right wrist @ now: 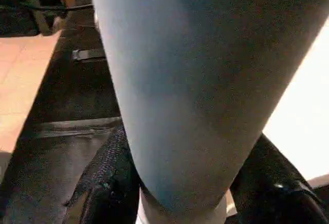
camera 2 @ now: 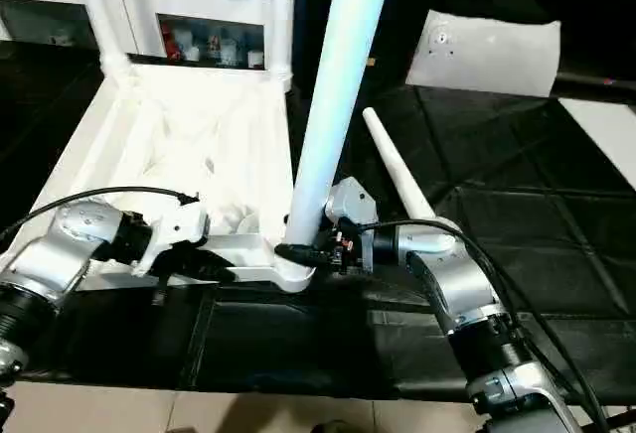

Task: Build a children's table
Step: Insert table leg to table base

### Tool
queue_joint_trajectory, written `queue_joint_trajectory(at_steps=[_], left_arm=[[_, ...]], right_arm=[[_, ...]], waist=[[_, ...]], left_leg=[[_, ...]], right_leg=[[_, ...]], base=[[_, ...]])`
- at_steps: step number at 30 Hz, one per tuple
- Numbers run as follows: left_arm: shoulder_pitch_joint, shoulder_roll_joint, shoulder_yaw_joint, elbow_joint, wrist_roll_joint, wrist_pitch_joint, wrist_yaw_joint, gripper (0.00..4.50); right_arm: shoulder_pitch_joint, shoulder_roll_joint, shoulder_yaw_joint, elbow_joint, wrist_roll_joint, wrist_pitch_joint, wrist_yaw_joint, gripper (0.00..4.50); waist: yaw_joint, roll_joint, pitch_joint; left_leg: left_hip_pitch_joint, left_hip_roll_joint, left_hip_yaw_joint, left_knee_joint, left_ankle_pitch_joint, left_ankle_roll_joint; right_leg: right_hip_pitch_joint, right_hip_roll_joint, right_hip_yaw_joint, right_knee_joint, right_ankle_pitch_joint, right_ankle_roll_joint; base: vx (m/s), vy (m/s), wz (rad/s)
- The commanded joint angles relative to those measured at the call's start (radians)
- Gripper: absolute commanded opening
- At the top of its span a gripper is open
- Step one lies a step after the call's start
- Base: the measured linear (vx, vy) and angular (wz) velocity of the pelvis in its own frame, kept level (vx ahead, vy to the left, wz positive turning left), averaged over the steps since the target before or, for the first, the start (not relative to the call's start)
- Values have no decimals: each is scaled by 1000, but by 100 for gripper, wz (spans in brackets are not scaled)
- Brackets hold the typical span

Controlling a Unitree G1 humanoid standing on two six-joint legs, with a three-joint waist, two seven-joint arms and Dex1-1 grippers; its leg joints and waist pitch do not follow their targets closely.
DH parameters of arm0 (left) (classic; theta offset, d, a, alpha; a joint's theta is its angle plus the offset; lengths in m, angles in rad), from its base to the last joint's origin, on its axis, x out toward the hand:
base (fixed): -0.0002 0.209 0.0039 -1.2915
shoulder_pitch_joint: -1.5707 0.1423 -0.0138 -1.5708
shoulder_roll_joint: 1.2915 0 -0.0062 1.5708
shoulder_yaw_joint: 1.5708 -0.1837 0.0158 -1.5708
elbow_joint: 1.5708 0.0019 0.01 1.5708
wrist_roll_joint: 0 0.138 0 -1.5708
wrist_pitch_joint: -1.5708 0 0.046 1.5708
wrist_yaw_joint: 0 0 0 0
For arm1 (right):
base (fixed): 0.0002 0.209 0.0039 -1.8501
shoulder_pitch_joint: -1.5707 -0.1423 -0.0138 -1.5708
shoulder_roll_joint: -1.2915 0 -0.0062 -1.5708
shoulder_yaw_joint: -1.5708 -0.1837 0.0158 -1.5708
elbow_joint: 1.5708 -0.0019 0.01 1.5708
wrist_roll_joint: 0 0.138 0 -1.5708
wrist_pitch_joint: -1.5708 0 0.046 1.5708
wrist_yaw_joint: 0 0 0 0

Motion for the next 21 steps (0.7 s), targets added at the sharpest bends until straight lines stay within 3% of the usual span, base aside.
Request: queue_joint_trajectory(at_steps=[1, 7, 11, 17, 18, 20, 21], left_arm=[[-48, -5, -21, -25, 5, -29, -20, 0], [-55, -8, -21, -11, 14, -33, -13, 0], [-54, -12, -16, -4, 20, -35, -2, 0], [-16, -24, 42, -34, 0, 20, 103, 0], [-9, -26, 52, -43, -5, 31, 119, 0], [54, -28, 120, -131, -34, 121, 214, 0], [71, -27, 134, -155, -41, 145, 229, 0]], right_arm=[[57, -13, 124, 47, -61, 50, 67, 189], [52, -12, 135, 52, -75, 41, 77, 189], [46, -2, 136, 60, -85, 37, 76, 189], [47, 28, 94, 69, -80, 53, -11, 189], [47, 30, 89, 70, -83, 52, -25, 189], [58, 49, 60, 73, -120, 43, -136, 189], [62, 54, 52, 72, -124, 45, -160, 189]], waist=[[-5, 18, -33], [-6, 19, -31], [-7, 18, -29], [-8, 24, -28], [-9, 22, -25], [-10, 28, -22], [-14, 22, -20]], left_leg=[[-4, 36, 2, -86, -201, 48], [-3, 37, 3, -88, -189, 51], [-3, 39, 1, -91, -213, 45], [-1, 40, -1, -94, -257, 29], [-2, 39, -2, -96, -269, 24], [2, 38, -5, -97, -303, 17], [0, 38, -6, -98, -316, 9]], right_leg=[[53, -70, 50, -77, -281, -204], [54, -71, 49, -77, -267, -213], [53, -73, 49, -82, -315, -202], [49, -75, 51, -88, -377, -189], [50, -75, 49, -90, -408, -181], [46, -77, 50, -96, -487, -159], [44, -77, 49, -100, -536, -143]], base=[[0, 0, 0], [0, 0, 0], [0, 0, 0], [0, 0, 0], [0, 0, 0], [0, 0, 0], [0, 0, 0]])
